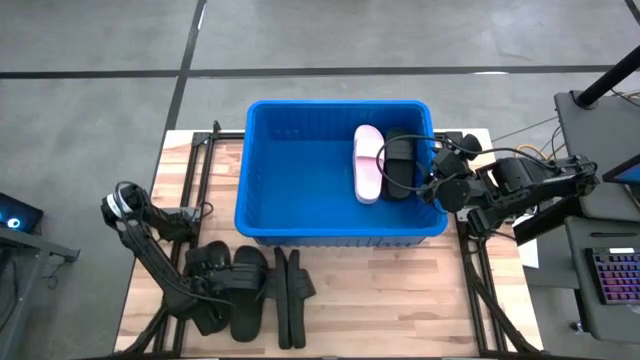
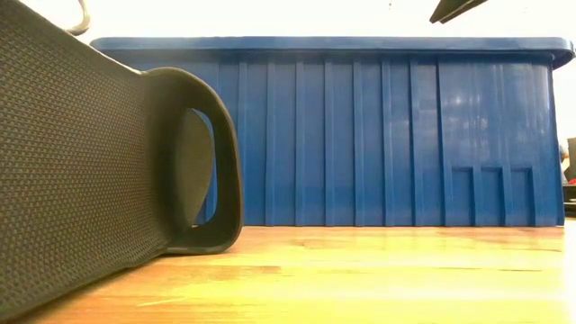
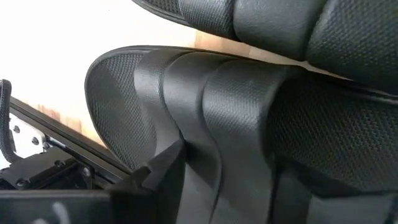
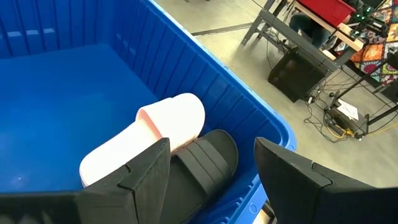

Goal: Pick and place slides into bin
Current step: Put the black slide into the blue bin

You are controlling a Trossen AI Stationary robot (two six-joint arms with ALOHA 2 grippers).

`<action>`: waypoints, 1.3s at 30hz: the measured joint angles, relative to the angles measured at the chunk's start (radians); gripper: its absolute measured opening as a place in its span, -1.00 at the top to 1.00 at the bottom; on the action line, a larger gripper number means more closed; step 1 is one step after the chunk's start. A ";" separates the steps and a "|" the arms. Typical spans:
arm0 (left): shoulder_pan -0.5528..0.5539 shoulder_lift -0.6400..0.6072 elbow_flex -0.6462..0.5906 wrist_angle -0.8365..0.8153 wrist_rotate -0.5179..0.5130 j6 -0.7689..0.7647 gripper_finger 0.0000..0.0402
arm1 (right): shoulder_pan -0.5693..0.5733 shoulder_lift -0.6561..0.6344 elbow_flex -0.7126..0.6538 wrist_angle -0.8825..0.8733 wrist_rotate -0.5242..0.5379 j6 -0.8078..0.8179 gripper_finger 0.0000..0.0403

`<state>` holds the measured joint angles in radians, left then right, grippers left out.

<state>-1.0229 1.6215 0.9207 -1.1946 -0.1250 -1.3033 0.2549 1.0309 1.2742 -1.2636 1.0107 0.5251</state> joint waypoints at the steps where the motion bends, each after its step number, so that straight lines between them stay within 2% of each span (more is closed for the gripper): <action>1: 0.000 -0.001 0.000 0.000 0.001 0.000 0.25 | 0.000 0.000 -0.001 0.003 0.000 0.000 -0.11; 5: 0.000 -0.017 0.003 -0.014 0.008 0.000 0.57 | 0.000 0.000 -0.001 0.015 0.000 0.000 -0.11; 8: 0.001 -0.026 0.016 -0.078 0.016 0.000 0.85 | 0.000 0.000 -0.001 0.016 0.000 0.000 -0.11; 10: 0.000 -0.039 0.033 -0.137 0.038 0.000 0.95 | 0.000 0.000 -0.001 0.016 0.000 0.000 -0.11; 15: 0.001 -0.098 0.091 -0.233 0.091 0.041 0.96 | 0.000 0.000 -0.001 0.016 0.000 0.000 -0.11; 20: 0.002 -0.197 0.179 -0.236 0.140 0.080 0.99 | 0.000 0.000 -0.003 0.016 0.001 0.000 -0.11; 25: 0.019 -0.296 0.286 -0.102 0.126 0.060 0.99 | 0.000 0.000 -0.003 0.032 -0.004 0.000 -0.11; 28: 0.044 -0.332 0.367 -0.086 0.116 0.053 0.99 | 0.000 -0.001 -0.003 0.040 -0.021 0.000 -0.11; 33: 0.111 -0.344 0.477 -0.089 -0.044 0.081 1.00 | 0.000 -0.001 -0.003 0.041 -0.023 0.000 -0.11; 36: 0.181 -0.330 0.532 -0.086 -0.206 0.145 1.00 | 0.000 -0.001 -0.003 0.041 -0.023 -0.001 -0.11; 39: 0.278 -0.296 0.587 -0.033 -0.371 0.293 1.00 | 0.000 -0.001 -0.003 0.041 -0.023 -0.001 -0.11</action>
<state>-0.7445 1.3256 1.5074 -1.2272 -0.4963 -1.0104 0.2548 1.0302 1.2713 -1.2224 0.9878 0.5240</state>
